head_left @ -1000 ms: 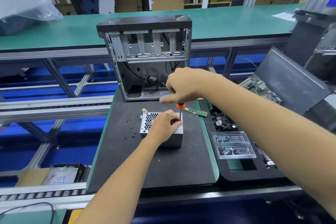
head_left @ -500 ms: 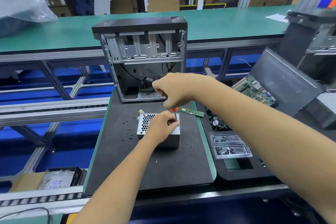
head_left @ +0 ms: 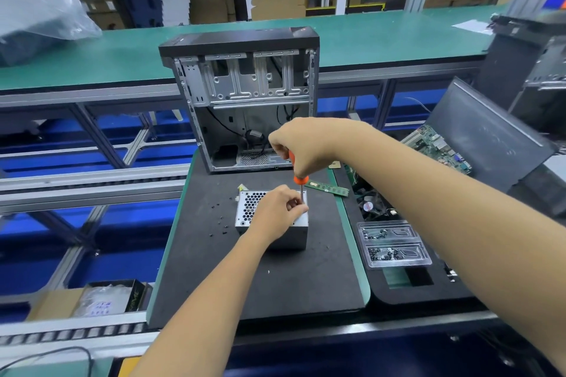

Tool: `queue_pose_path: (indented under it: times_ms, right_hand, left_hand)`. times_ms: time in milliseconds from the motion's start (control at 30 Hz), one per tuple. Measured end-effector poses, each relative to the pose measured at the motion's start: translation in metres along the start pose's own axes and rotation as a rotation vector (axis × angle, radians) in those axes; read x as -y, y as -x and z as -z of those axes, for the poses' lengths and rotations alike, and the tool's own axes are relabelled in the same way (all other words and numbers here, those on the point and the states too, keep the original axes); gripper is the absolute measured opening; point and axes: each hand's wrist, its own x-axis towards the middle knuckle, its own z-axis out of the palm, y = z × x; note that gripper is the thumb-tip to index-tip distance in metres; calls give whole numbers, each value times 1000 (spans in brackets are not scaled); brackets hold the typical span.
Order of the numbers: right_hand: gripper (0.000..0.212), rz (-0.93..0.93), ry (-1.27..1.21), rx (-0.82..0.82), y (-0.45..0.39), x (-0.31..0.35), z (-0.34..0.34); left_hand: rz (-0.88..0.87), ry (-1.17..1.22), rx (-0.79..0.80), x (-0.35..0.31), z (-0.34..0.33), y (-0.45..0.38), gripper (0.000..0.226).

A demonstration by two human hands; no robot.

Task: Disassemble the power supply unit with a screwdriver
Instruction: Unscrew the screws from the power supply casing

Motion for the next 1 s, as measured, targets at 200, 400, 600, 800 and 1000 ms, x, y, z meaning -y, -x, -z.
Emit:
queue_pose_path:
  times_ms: [200,400,600,800,1000]
  right_hand:
    - [19,-139,201,-31,-3,5,0]
    - [26,4,-28,-24,2,2,5]
    - [29,-34,-103,1,0,2,-5]
    - [30,-142,-41,-131,-5,-1,-5]
    - [28,-4,-124,-42,1,-8,2]
  left_hand:
    - [7,-6,-3,3,-2,1,17]
    - [4,-18,-8,1,-1,1,21]
    - [-1,-27,-16,2,-3,-1,22]
    - [14,-12,-6,4,-4,-1,15]
    - [16,8,-16,6,-4,-1,16]
